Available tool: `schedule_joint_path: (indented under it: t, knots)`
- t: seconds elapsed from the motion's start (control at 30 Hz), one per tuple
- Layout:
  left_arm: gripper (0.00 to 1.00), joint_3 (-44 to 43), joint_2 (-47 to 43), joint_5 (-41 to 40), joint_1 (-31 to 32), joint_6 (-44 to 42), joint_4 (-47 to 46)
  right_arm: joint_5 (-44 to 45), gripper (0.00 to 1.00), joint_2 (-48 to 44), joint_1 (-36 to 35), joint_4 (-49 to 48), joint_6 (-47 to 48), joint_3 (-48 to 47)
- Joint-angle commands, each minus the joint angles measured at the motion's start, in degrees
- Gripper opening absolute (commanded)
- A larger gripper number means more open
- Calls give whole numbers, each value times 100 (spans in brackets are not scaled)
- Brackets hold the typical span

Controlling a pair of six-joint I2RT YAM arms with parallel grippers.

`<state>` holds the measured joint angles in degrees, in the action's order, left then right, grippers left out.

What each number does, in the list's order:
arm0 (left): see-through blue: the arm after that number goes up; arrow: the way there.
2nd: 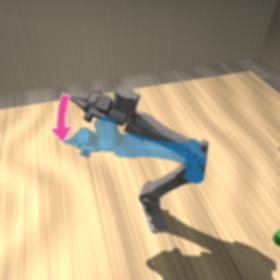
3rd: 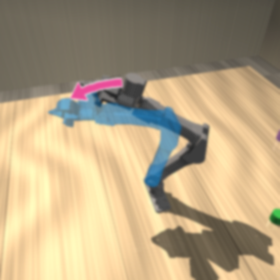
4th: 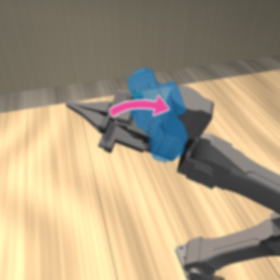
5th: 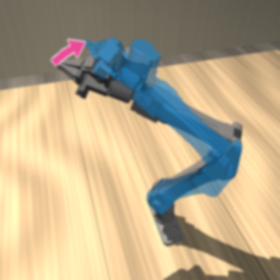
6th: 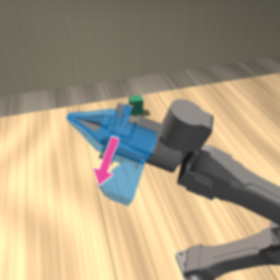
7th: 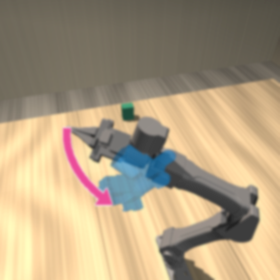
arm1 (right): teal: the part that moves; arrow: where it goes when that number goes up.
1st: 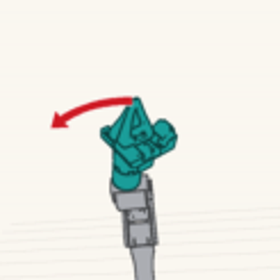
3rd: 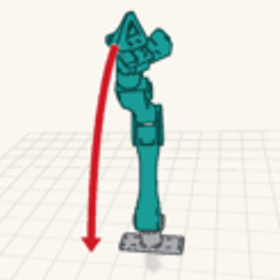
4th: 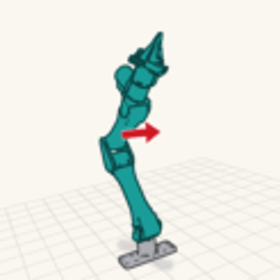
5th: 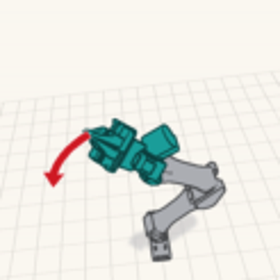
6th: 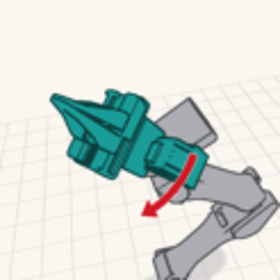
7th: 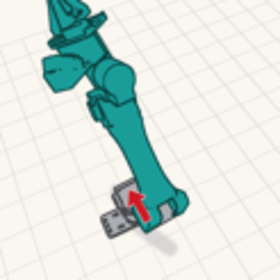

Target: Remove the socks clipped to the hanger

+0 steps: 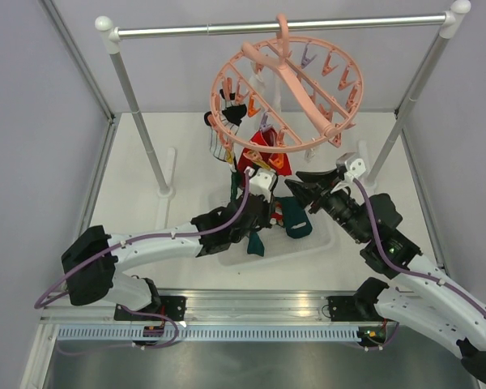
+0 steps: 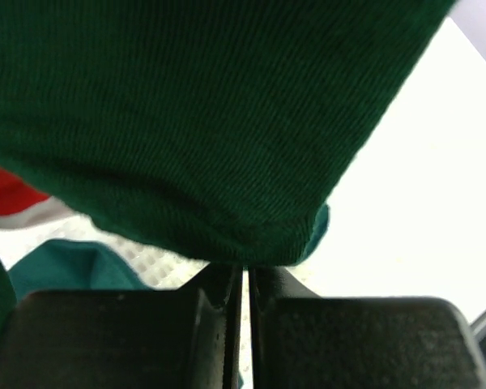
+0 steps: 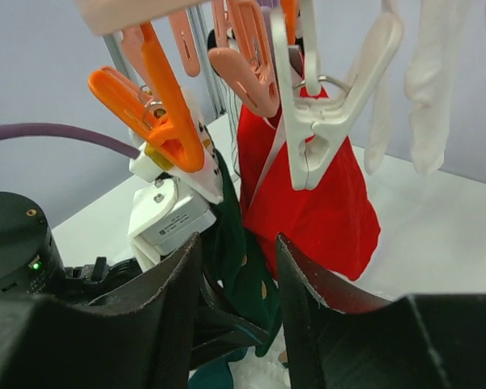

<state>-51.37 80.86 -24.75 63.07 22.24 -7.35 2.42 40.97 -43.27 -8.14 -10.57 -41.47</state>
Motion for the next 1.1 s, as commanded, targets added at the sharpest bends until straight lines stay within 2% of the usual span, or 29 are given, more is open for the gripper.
schedule_joint_path:
  t: [0.0, 0.3, 0.5, 0.83, 0.97, 1.07]
  knots:
    - [2, -347, 70, 172, 74, 17, -20, -5, 46, 16, 20, -179, -42, 95]
    - [2, -435, 131, 463, 153, 272, -3, 22, 43, -54, 29, -135, -16, 324]
    - [2, -575, 378, 489, 180, 298, 6, -566, 42, -423, 29, -232, 28, 220]
    - [2, -883, 711, 524, 188, 360, 102, -1358, 43, -160, 11, -355, 72, -352]
    - [2, -936, 791, 550, 206, 395, 129, -1139, 56, 7, 11, -513, 186, -528]
    - [2, -980, 826, 551, 223, 395, 138, -998, 62, 192, 11, -531, 335, -703]
